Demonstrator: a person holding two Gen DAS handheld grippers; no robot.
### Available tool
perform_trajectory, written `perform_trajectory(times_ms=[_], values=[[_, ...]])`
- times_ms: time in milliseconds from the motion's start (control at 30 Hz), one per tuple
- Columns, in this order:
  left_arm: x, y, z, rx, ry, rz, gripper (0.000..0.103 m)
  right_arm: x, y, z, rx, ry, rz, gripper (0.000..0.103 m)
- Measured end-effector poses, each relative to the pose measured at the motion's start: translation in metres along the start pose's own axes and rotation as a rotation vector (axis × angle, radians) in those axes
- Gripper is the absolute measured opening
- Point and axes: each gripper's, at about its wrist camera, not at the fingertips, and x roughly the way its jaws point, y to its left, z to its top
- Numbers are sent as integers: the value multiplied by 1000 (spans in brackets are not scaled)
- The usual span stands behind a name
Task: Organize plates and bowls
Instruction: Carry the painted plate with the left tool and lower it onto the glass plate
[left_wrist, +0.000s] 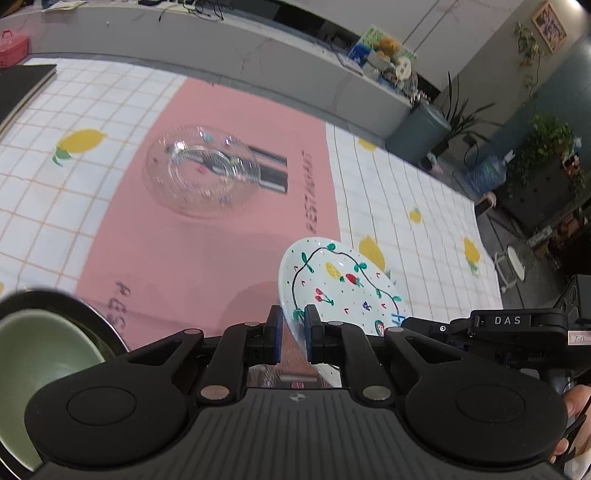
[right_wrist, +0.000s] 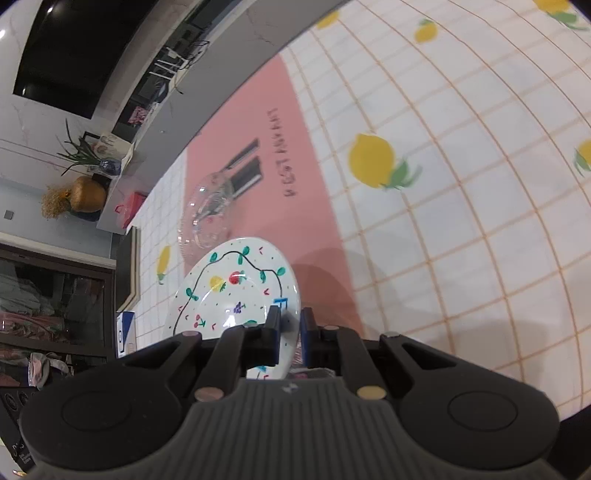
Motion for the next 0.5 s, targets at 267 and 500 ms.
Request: perform_trajectory(times_ms=[267,500], values=[[13,-4,-18,12,57,27,13,10,-26,-12,45,36,-17,9],[23,-3,-29,14,95,54,13,17,-37,-22,59,59,-40,9]])
